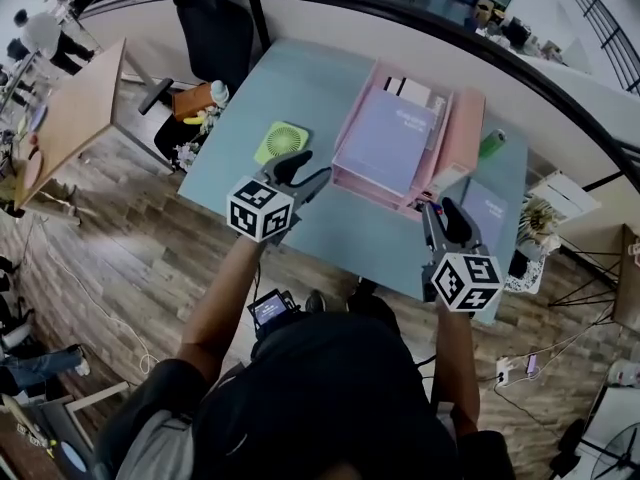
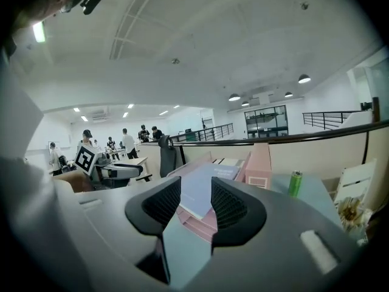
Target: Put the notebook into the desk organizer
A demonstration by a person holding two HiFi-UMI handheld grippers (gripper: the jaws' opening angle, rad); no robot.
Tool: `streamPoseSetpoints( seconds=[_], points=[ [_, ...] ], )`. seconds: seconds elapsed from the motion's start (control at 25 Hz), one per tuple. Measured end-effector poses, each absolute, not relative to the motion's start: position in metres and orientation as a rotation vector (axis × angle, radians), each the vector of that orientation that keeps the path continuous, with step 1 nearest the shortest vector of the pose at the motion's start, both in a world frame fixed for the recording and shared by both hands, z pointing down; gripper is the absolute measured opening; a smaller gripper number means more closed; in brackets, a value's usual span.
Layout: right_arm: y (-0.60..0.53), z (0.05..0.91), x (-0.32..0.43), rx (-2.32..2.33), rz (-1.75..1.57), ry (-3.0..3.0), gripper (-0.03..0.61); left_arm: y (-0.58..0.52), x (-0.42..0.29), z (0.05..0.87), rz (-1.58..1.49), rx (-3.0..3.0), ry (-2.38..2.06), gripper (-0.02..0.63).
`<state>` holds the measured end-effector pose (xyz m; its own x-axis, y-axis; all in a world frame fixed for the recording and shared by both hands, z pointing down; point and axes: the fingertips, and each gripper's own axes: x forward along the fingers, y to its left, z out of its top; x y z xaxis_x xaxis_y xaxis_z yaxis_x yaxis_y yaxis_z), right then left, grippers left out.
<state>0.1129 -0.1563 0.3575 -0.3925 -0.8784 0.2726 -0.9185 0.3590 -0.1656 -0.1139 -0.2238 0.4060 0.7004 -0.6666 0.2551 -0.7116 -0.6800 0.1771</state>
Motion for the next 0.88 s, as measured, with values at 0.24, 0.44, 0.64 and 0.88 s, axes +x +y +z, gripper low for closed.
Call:
streamPoseSetpoints(
  seconds=[0.24,0.44,0.64,0.88],
  points=[
    [-0.178,0.392,0.114,1.619,0.587,-2.458,0.137,-0.244,-0.107,0.441,0.271,2.558,-1.077,0.268],
    [-0.188,0.418,0.113,1.596,0.698,-2.439,0.137,-0.256,-0.104,0.467,0.296,2.494,-1.071,0.268],
    [-0.195,0.443,0.108,1.563,0.850,-2.437,0.137,-0.265,-0.101,0.486,0.279,2.433,-1.056,0.268],
    [-0.205,0.467,0.106,1.551,1.037,-2.427,0.149,-0.272,-0.096,0.492,0.228,2.392,-1.043,0.268]
  ],
)
